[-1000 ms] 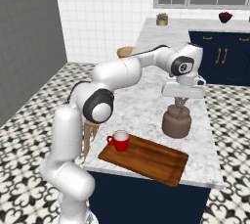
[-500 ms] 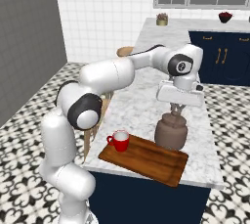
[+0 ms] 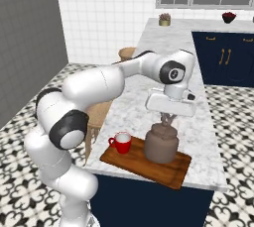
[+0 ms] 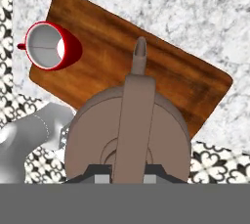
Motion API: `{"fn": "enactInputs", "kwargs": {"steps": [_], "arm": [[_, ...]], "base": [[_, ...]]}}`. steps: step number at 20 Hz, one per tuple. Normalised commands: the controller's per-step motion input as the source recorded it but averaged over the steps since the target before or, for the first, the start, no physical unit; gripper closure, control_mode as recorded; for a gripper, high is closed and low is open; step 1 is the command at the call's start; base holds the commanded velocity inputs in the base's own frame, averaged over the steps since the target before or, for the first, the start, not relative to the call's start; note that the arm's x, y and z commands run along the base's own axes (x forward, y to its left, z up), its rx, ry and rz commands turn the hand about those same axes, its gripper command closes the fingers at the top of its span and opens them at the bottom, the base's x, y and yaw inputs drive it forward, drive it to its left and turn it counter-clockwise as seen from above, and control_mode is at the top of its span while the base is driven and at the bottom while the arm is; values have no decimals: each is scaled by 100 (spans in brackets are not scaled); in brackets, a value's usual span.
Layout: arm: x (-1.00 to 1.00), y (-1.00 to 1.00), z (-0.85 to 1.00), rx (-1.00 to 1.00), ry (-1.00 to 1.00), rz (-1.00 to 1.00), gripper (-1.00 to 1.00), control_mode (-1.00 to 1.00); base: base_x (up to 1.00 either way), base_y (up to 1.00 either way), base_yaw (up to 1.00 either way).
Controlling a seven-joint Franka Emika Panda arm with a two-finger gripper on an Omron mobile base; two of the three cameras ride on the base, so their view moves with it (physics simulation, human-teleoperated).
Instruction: Pick the kettle from the counter and place it on the tray. Then pick the mug from the cabinet and place it on the tray. Then close the cabinet doors.
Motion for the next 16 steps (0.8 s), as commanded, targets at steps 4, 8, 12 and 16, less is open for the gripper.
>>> {"fn": "enactInputs", "kwargs": {"steps": [4,8,12,16], "arm": [[-36,26,-4,0,-2,0,100,-100],[-2,33,-2,0,0,0,100,-100],[0,14,-6,0,-3,0,100,-100],[0,5,-8,0,-5,0,100,-100]], "base": [[0,0,0],[0,0,0],[0,0,0],[0,0,0]]}}
